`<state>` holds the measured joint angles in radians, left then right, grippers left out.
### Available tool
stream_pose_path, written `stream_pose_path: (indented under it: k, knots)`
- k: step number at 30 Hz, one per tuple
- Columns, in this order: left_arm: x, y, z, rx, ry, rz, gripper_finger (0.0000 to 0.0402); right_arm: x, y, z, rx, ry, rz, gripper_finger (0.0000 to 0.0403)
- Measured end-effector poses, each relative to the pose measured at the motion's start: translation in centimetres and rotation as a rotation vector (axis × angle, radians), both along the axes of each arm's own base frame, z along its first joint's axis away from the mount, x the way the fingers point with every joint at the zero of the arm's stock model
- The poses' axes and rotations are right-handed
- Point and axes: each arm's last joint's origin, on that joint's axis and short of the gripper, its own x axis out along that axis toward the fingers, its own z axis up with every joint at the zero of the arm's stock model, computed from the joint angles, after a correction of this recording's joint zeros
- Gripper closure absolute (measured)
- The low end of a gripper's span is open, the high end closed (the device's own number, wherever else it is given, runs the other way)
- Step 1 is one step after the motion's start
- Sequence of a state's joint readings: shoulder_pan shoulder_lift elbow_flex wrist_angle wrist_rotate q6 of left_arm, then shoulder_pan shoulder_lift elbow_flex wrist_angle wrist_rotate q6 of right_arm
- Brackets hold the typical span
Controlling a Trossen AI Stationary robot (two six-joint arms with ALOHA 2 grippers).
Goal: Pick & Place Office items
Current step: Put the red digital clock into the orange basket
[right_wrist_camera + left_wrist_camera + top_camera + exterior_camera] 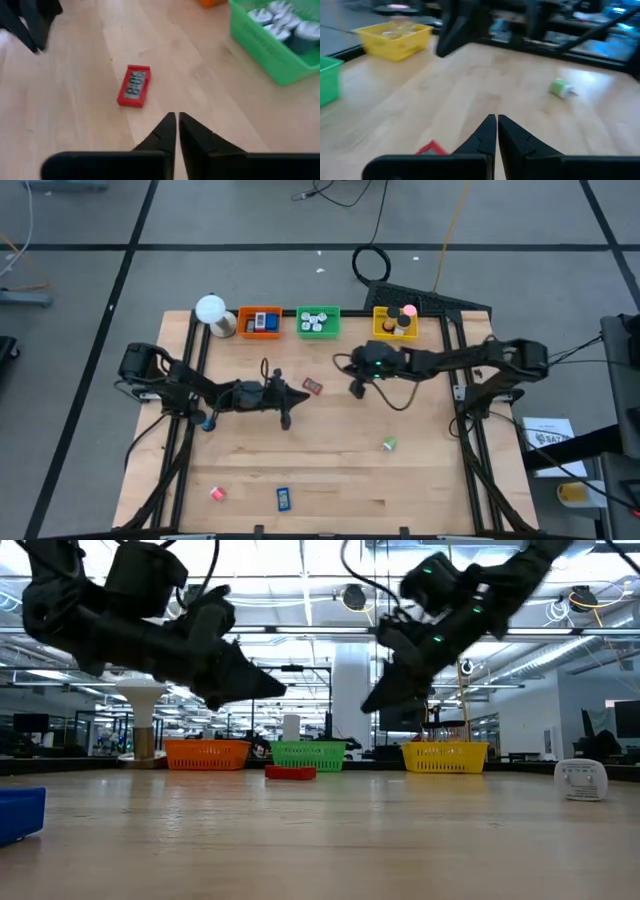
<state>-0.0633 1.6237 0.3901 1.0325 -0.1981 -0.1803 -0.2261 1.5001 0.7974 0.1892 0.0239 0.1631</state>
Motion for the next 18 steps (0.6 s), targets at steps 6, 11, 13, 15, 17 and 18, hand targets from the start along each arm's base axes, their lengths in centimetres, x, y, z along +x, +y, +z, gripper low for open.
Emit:
stream_pose_path:
  k: [6, 11, 13, 15, 17, 18]
  knots:
    - [0.3, 1.3, 2.0, 0.042, 0.04, -0.073, 0.0385, -3.5, 0.2, -0.4, -0.135, -0.113, 0.066, 0.038]
    - [1.2, 2.6, 3.3, 0.055, 0.304, -0.073, 0.0389, -5.9, 0.8, -0.9, -0.208, -0.248, 0.097, 0.0386]
    - [1.5, 3.1, 3.8, 0.07, 0.44, -0.076, 0.0397, -6.6, 0.9, -1.2, -0.233, -0.292, 0.099, 0.0391]
    - [2.3, 3.3, 4.7, 0.068, 0.513, -0.103, 0.0396, -7.6, 1.2, -1.8, -0.254, -0.313, 0.102, 0.0396]
    - [2.7, 3.8, 5.6, 0.059, 0.569, -0.13, 0.0386, -8.0, 1.3, -1.9, -0.28, -0.345, 0.103, 0.0401]
    - [2.8, 3.8, 5.8, 0.053, 0.609, -0.136, 0.0381, -8.3, 1.4, -2.0, -0.287, -0.353, 0.106, 0.0402]
